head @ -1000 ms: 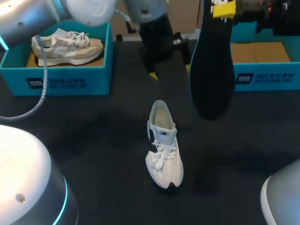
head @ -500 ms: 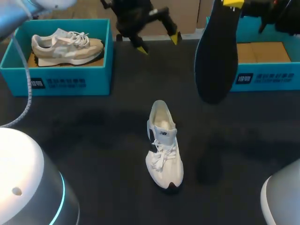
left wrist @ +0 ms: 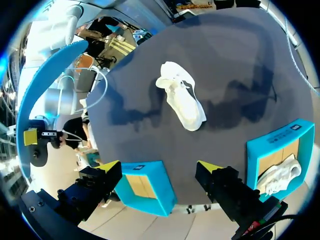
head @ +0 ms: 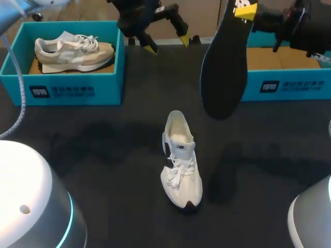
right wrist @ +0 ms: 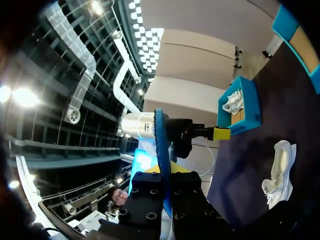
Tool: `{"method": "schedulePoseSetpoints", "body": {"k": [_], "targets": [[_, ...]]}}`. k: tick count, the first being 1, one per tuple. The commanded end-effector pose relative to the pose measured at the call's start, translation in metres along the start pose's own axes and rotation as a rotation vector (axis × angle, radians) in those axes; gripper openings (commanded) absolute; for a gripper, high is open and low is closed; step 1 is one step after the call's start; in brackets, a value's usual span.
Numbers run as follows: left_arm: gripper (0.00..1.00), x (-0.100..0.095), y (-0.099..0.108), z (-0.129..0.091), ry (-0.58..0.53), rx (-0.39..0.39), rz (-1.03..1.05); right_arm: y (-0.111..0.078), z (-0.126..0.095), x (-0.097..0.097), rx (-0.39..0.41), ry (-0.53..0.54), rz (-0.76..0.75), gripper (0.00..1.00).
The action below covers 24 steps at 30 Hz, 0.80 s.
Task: Take the shoe out of the shoebox, open the shoe tongue, remove and reinsert the insole, then place the shoe into the shoebox
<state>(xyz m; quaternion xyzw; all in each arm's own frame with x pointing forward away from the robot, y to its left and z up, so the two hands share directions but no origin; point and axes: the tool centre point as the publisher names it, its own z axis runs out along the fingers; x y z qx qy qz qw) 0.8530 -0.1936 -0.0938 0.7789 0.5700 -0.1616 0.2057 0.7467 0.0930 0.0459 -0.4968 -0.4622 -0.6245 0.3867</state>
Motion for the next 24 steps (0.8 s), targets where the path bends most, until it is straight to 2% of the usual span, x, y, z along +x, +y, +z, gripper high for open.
{"method": "schedulePoseSetpoints", "body": {"k": [1,10,12,19,24], "targets": [[1.0,0.0,0.0,0.0,0.0,-0.001,0.001,0.0,0.001,0.0,-0.001,-0.001,0.001,0.0],[1.0,0.0,0.0,0.0,0.0,-0.001,0.001,0.0,0.001,0.0,-0.001,-0.001,0.001,0.0],[1.0,0.0,0.0,0.0,0.0,-0.001,0.001,0.013,0.001,-0.001,0.015,0.008,0.024,0.0],[1.0,-0.014,-0.007,-0.005,-0.209,-0.062,0.02,0.042,0.002,-0.01,0.001,0.023,0.128,0.0],[1.0,-0.017,-0.011,-0.004,-0.342,-0.1,0.005,0.061,0.004,-0.015,0.023,0.027,0.236,0.0]]}}
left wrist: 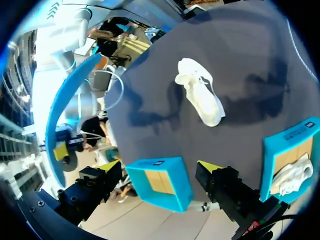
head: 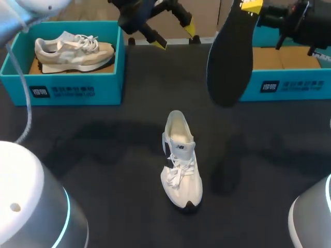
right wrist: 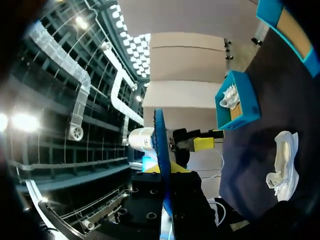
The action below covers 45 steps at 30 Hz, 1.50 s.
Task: Take the shoe out of the shoebox, open the shoe tongue, remove and reinsert the insole, then place the shoe into the shoebox
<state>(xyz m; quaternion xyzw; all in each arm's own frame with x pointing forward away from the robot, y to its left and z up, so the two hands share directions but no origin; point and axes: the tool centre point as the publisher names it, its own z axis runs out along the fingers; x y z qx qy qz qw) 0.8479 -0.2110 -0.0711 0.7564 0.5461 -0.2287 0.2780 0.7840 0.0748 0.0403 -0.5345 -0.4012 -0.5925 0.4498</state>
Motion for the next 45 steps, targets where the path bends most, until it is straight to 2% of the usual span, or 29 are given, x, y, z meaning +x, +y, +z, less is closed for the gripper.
{"method": "schedulePoseSetpoints", "body": {"k": [1,8,16,28,32,45], "targets": [[1.0,0.01,-0.015,0.005,-0.17,-0.067,-0.004,0.026,0.014,0.002,0.043,-0.002,0.053,0.0],[1.0,0.001,-0.015,0.006,-0.318,-0.126,-0.028,0.048,0.018,-0.008,0.092,-0.009,0.168,0.0],[1.0,-0.008,-0.012,0.005,-0.386,-0.146,-0.071,0.069,0.03,-0.029,0.094,-0.028,0.272,0.0],[1.0,-0.016,-0.009,-0.003,-0.493,-0.177,-0.144,0.081,0.034,-0.072,0.066,-0.072,0.436,0.0],[1.0,-0.017,-0.009,-0.004,-0.524,-0.182,-0.202,0.083,0.033,-0.084,0.021,-0.056,0.45,0.0],[1.0,-0.019,-0.008,-0.004,-0.539,-0.185,-0.236,0.083,0.033,-0.084,0.021,-0.056,0.45,0.0]]}}
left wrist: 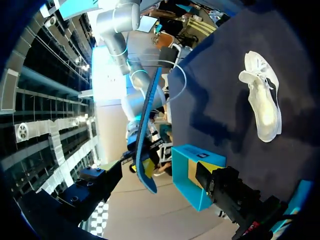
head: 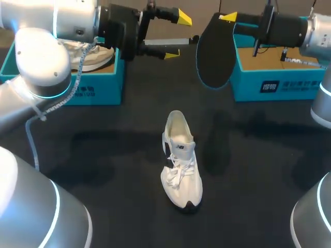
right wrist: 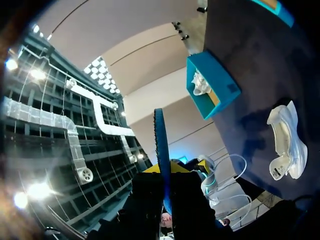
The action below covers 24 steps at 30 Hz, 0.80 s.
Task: Take the shoe out of the shoebox, open the shoe tongue, remove and reinsert the insole, then place the shoe into the shoebox
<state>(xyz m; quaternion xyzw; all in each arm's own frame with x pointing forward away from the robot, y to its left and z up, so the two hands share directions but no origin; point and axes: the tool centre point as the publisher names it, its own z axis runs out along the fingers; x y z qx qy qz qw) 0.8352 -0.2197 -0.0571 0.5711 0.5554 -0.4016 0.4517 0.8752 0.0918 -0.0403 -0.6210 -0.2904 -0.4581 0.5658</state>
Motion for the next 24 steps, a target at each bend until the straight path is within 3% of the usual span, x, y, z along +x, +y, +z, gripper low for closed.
{"method": "schedulePoseSetpoints", "body": {"k": [1,11,24], "targets": [[1.0,0.0,0.0,0.0,0.0,-0.001,0.002,0.0,0.001,0.0,-0.002,-0.001,0.001,0.0],[1.0,0.002,-0.001,0.014,-0.071,0.018,-0.009,0.019,0.021,-0.004,-0.046,-0.007,0.041,0.0],[1.0,0.013,-0.007,0.015,-0.167,0.0,-0.037,0.03,0.048,-0.004,0.026,-0.124,0.108,0.0]]}}
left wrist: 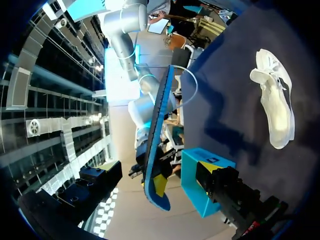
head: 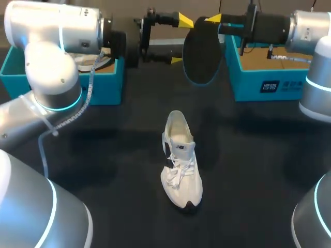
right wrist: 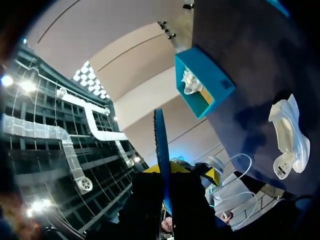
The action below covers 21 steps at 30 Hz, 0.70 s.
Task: Take the shoe out of the shoebox, open the shoe tongue, remove and reinsert the insole, then place the shoe into the shoebox
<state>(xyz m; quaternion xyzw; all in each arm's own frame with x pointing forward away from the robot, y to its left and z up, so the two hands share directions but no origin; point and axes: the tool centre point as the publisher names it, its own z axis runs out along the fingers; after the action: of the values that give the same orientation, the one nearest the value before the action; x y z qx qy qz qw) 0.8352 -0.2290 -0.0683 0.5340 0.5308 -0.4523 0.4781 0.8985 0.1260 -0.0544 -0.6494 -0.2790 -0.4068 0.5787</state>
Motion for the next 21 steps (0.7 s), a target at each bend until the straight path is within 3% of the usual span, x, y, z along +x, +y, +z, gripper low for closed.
{"method": "schedulePoseSetpoints", "body": {"k": [1,4,8,13,14,21], "targets": [[1.0,0.005,-0.007,0.003,-0.033,-0.014,0.0,0.01,0.011,0.005,0.022,-0.056,0.009,0.0],[1.0,0.005,-0.008,0.003,-0.042,-0.018,0.001,0.013,0.014,0.003,0.032,-0.064,0.015,0.0],[0.89,0.001,-0.007,0.003,-0.053,-0.029,0.012,0.012,0.021,0.0,0.046,-0.084,0.025,0.0],[0.6,-0.003,-0.005,0.003,-0.054,-0.03,0.023,0.011,0.025,-0.006,0.058,-0.089,0.041,0.0],[0.5,-0.004,-0.005,0.004,-0.055,-0.028,0.026,0.01,0.026,-0.008,0.062,-0.094,0.046,0.0],[0.29,-0.006,-0.005,0.007,-0.061,-0.026,0.039,0.008,0.031,-0.012,0.071,-0.11,0.06,0.0]]}}
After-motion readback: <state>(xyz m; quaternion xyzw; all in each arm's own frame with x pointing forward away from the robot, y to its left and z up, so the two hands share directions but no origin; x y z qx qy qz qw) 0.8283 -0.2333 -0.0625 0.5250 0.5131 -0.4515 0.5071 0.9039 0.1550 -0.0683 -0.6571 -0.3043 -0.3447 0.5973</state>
